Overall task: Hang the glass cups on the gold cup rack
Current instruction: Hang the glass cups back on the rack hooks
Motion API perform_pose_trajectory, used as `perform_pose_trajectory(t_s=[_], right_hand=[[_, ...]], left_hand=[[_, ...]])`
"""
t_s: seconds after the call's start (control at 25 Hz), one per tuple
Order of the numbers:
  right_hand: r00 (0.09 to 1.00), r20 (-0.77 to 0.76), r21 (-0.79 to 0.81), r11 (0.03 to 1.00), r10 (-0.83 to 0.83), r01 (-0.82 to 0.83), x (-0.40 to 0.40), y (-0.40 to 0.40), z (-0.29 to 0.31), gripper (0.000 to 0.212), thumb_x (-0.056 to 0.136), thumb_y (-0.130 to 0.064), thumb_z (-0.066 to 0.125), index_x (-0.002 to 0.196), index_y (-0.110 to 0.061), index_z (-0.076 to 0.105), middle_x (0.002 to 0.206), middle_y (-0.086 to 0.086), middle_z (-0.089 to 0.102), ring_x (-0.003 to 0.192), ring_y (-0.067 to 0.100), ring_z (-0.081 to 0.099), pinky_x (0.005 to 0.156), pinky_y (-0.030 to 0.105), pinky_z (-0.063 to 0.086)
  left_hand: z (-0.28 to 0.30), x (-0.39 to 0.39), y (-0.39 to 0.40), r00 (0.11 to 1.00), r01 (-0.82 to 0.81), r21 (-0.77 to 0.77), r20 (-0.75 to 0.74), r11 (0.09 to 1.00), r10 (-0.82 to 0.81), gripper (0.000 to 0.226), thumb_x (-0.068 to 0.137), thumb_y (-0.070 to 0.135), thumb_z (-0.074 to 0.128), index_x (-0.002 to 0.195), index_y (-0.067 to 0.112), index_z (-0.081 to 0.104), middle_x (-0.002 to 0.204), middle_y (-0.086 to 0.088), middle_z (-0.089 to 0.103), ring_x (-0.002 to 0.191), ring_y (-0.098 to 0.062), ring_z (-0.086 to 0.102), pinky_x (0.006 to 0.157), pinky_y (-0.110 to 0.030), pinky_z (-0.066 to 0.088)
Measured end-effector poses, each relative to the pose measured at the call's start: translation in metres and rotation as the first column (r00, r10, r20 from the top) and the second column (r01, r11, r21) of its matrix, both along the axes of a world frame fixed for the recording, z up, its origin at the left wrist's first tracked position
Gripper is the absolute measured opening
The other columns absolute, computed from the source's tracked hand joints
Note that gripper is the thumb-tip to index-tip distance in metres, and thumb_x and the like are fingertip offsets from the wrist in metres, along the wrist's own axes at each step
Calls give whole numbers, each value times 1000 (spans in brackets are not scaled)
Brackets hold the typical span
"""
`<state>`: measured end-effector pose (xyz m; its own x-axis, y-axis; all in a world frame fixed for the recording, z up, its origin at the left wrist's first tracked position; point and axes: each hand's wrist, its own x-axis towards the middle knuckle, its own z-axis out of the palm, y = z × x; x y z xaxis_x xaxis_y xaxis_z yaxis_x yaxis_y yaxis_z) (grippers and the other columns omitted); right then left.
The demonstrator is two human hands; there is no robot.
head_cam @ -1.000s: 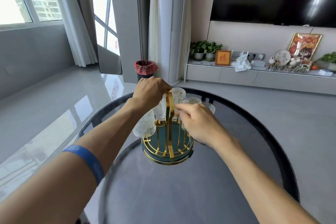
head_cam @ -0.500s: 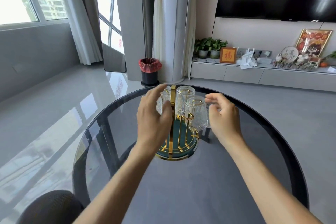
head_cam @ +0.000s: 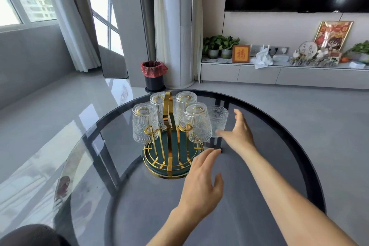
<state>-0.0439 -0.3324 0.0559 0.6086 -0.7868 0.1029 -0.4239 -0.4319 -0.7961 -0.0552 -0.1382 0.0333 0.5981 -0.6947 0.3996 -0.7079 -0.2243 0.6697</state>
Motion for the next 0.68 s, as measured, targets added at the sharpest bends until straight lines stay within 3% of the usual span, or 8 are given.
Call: perform_pose_trajectory(t_s=[0.08,0.2,0.36,0.48,0.6,0.68], right_hand=[[1000,1,50,999,17,-17,18,-9,-6,105,72,-29,81,154,-26,16,160,3,29,141,29,35,107,41,34],[999,11,93,995,38,-39,46,-18,-16,104,74,-27,79,155,-27,14,160,4,30,141,29,35,106,42,35],[996,22,62,995,-81,80,57,-22,-20,85,66,-38,81,140,-22,41,142,6,51,122,29,52,94,36,45],[980,101,133,978,-173,160,41,-16,-19,80,55,-40,86,123,-19,49,126,2,52,105,23,55,82,32,46],[943,271,198,970,-194,143,3,-11,-13,76,51,-39,84,116,-31,45,124,-1,48,108,19,51,83,30,41],[917,371,176,981,-147,86,-23,-3,-1,71,51,-43,81,112,-42,45,123,-6,54,109,15,54,86,31,42]], left_hand=[[-6,7,1,1000,-16,20,22,1000,15,61,86,14,56,145,19,44,148,5,45,138,-10,33,110,-4,11],[-12,19,6,998,-40,32,53,999,38,61,87,16,56,146,22,42,148,8,44,137,-7,32,109,-3,11],[-19,25,22,997,11,66,70,998,-16,55,88,17,58,142,24,47,145,9,47,135,-7,36,112,-11,22],[-15,27,39,993,24,67,113,997,-32,39,88,11,61,126,20,63,129,8,60,120,-10,50,103,-24,42],[6,37,63,975,-73,-170,197,983,107,24,84,1,63,103,14,72,104,4,67,97,-17,59,82,-26,48],[35,51,75,957,-175,-332,162,927,239,22,84,3,61,98,15,72,99,6,65,93,-16,59,76,-26,47]])
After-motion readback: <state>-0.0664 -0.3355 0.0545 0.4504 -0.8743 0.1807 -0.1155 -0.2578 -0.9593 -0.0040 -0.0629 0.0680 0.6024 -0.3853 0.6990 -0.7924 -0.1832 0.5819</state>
